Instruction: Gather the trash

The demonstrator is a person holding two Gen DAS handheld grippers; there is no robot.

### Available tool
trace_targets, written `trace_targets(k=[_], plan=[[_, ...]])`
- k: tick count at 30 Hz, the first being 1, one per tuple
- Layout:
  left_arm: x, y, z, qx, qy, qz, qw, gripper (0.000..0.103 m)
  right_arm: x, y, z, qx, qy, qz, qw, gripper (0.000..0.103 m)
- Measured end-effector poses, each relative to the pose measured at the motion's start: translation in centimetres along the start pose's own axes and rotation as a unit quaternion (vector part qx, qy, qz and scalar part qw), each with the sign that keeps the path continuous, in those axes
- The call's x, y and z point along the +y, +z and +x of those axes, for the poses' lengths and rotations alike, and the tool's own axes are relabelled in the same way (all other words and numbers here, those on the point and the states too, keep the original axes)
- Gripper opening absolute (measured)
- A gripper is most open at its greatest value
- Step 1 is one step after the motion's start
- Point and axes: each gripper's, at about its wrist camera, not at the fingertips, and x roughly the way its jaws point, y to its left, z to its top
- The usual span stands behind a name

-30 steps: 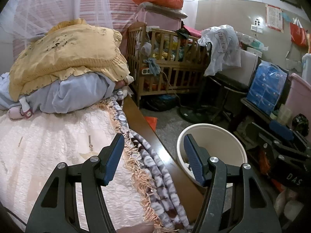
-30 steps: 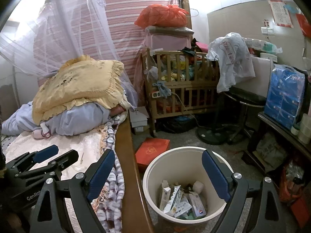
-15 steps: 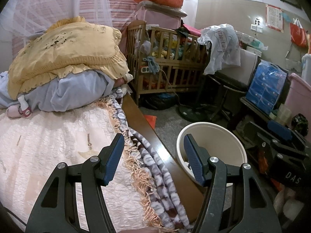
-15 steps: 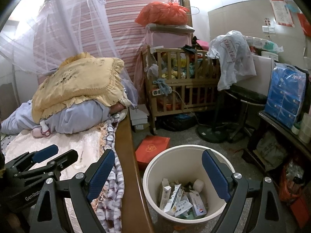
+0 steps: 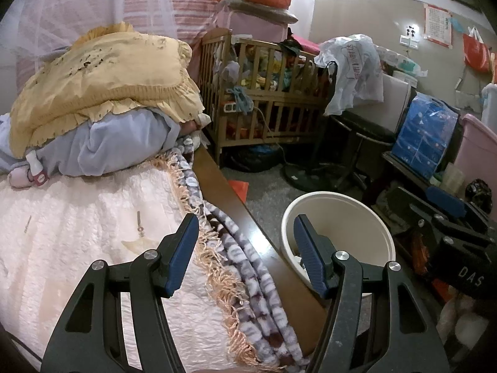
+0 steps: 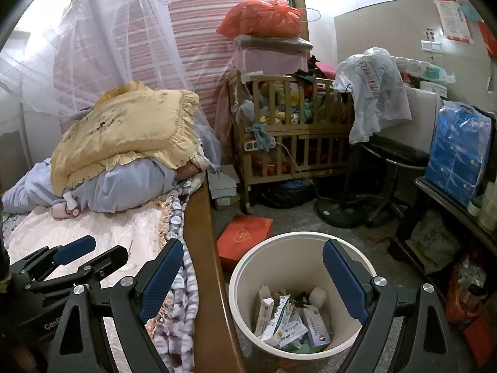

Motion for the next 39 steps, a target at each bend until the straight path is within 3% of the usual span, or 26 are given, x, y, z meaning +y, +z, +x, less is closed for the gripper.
trace_targets(k=[39], plan=[[0.43,-0.61,0.67,0.008,0.005,-0.002,0.9999,0.062,-0.35,-0.29,0.62,0.015,-0.001,-0.001,1.000,0.090]])
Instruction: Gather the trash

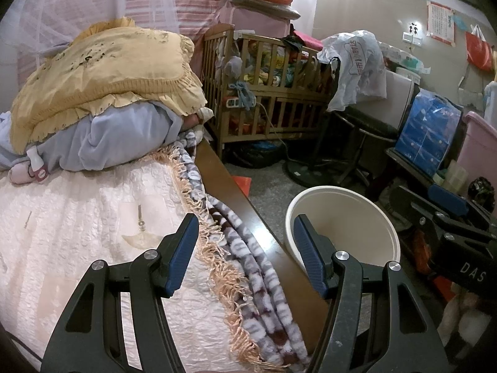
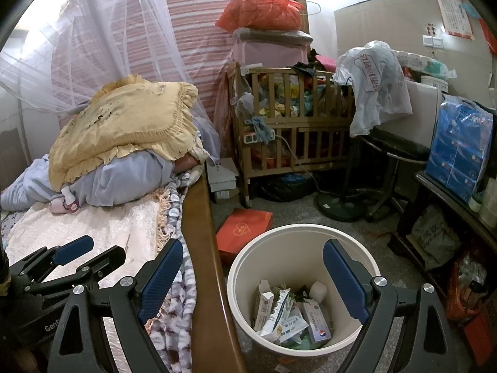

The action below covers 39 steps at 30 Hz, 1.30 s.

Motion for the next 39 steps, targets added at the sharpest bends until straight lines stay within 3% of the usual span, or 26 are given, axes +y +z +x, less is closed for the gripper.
trace_targets(k=[39], plan=[[-0.07,-0.01,0.05,0.002,0.000,0.002,1.0000,0.062,-0.57,-0.96,0.45,0.005,0.000,0.002,1.000,0.093]])
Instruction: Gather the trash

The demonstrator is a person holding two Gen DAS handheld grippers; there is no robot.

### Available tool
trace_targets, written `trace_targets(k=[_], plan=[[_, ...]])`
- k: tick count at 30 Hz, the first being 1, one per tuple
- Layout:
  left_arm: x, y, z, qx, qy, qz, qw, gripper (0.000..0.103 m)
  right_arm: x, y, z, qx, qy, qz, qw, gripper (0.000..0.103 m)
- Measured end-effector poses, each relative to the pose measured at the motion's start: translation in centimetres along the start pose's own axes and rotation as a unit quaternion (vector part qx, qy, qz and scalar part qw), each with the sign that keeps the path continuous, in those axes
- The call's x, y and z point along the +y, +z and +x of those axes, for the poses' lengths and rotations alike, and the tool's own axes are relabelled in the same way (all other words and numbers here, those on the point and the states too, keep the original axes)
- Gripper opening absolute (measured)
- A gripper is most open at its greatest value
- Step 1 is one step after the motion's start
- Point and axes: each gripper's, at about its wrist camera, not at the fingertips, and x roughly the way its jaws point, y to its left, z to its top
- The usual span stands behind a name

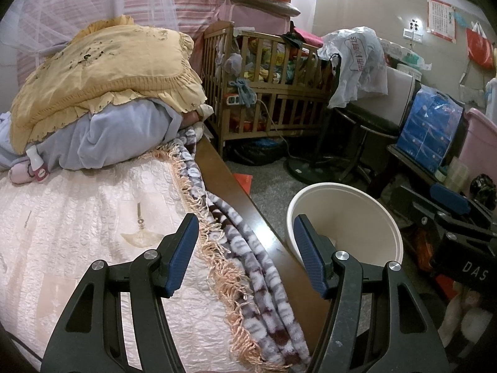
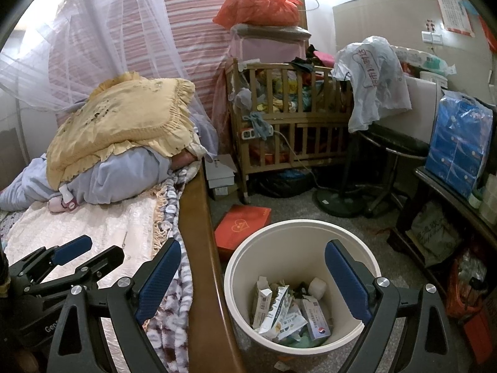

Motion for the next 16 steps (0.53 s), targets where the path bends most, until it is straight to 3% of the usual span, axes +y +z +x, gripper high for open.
trace_targets(k=[16], plan=[[2.1,-1.2,0.5,0.011,0.004,0.000,0.9999,0.062,0.6,-0.5,1.1,0.019,0.001,-0.012,1.000,0.094]])
